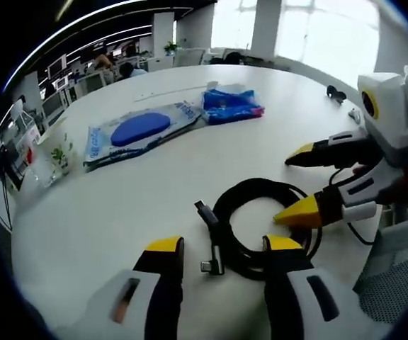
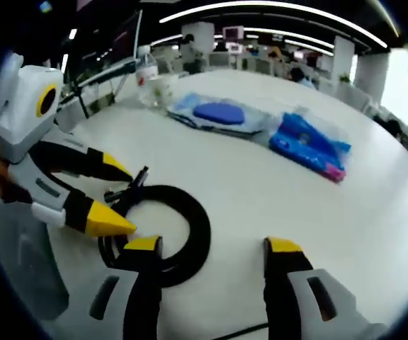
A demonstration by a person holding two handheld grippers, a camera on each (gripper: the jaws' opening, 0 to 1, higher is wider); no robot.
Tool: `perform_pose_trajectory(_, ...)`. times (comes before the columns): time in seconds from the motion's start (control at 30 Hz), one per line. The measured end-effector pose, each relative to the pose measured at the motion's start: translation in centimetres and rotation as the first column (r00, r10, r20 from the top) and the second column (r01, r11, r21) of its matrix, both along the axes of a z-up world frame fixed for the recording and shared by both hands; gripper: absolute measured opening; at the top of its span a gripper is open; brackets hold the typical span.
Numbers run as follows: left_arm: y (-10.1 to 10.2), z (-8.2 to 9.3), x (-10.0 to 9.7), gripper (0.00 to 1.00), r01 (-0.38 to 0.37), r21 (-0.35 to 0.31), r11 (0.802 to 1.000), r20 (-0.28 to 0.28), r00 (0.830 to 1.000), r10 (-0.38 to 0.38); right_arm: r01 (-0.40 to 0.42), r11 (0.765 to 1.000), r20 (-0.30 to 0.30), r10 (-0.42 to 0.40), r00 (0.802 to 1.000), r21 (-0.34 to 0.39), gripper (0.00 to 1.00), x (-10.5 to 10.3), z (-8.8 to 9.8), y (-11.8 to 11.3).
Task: Arrange the tabletop items into an orderly group along one side of the table until the central work area is clear of visible clutter.
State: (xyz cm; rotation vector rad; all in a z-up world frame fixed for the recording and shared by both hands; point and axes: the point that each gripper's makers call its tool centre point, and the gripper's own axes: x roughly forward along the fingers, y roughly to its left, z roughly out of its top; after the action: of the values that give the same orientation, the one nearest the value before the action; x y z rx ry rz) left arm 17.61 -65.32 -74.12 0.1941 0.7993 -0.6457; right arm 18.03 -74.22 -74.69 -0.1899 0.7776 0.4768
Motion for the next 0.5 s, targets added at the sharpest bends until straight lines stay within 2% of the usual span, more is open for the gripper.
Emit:
perform_pose_trajectory(0.2, -0.3, 0.0, -0.1, 0.38, 0.013, 0.002, 1.000, 0.008, 1.000, -0.013, -0.030, 0.999, 0.000, 0.030, 1.000, -0.011, 0.43, 0.0, 0.0, 0.8)
perform_pose_trajectory(0.3, -0.6, 0.0, -0.3, 0.34, 0.020, 0.000, 1.000, 0.009, 1.000, -0.020, -0.037, 0.999, 0.021, 0.037, 0.999, -0.014, 0.40, 0.2, 0.1, 1.1)
perform_pose_trajectory(0.43, -0.5, 0.0, -0.2, 0.34, 0.015, 0.007, 1.000, 0.009, 1.000, -0.015, -0.052, 0.999, 0.027, 0.052, 0.998, -0.012, 0.36, 0.0, 0.1, 1.4)
perform_pose_trajectory(0.47, -0.5, 0.0, -0.3, 0.34, 0.017, 0.009, 1.000, 0.007, 1.000, -0.018, -0.054, 0.998, 0.020, 0.055, 0.998, -0.012, 0.34, -0.3, 0.1, 1.6)
perform_pose_trajectory(0.5, -0.5, 0.0, -0.3, 0.34, 0.019, 0.009, 1.000, 0.007, 1.000, -0.019, -0.060, 0.998, 0.026, 0.061, 0.998, -0.015, 0.26, -0.3, 0.2, 1.6)
